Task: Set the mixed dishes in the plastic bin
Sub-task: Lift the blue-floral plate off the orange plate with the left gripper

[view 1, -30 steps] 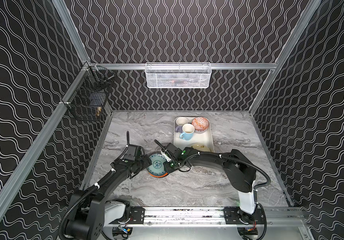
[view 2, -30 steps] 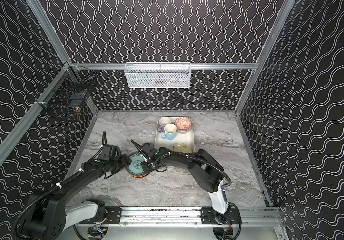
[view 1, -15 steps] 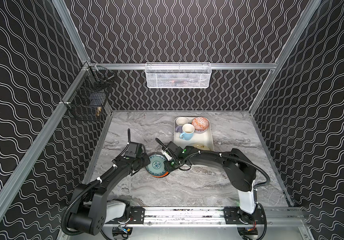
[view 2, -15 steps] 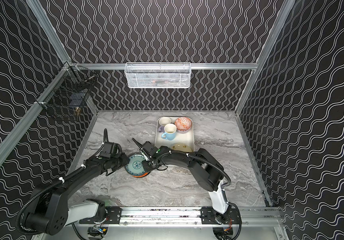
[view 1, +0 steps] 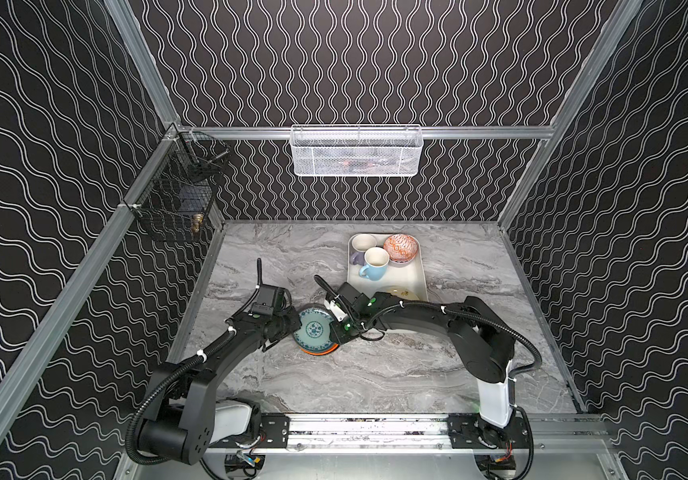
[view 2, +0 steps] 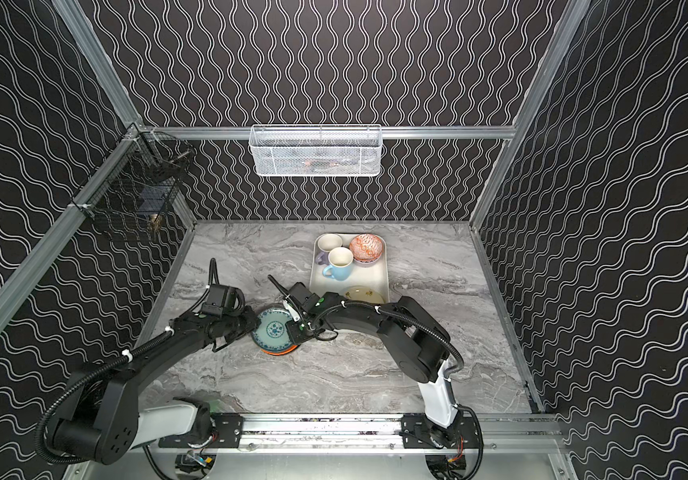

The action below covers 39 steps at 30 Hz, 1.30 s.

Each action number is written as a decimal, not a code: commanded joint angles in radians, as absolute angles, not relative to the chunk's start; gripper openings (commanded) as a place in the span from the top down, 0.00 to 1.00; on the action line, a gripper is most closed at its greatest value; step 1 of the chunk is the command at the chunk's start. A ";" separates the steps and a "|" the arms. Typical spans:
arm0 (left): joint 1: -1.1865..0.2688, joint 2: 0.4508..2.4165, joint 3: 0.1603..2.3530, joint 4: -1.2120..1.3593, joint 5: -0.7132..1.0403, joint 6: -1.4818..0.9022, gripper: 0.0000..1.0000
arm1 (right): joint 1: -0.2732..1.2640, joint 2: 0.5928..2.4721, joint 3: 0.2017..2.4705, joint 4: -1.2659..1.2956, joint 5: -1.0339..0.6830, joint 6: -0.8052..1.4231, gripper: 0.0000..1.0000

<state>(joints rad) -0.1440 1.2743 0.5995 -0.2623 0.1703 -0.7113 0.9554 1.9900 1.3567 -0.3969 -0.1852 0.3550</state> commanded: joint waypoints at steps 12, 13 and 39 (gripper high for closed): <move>-0.143 1.251 0.598 -0.276 0.204 -0.705 0.96 | 0.947 1.967 1.353 -0.389 -0.191 0.343 0.64; -0.143 1.245 0.597 -0.280 0.204 -0.703 0.96 | 0.947 1.961 1.351 -0.390 -0.190 0.343 0.64; -0.143 1.025 0.772 -0.441 0.178 -0.709 1.00 | 0.947 1.572 1.178 -0.426 -0.020 0.389 0.47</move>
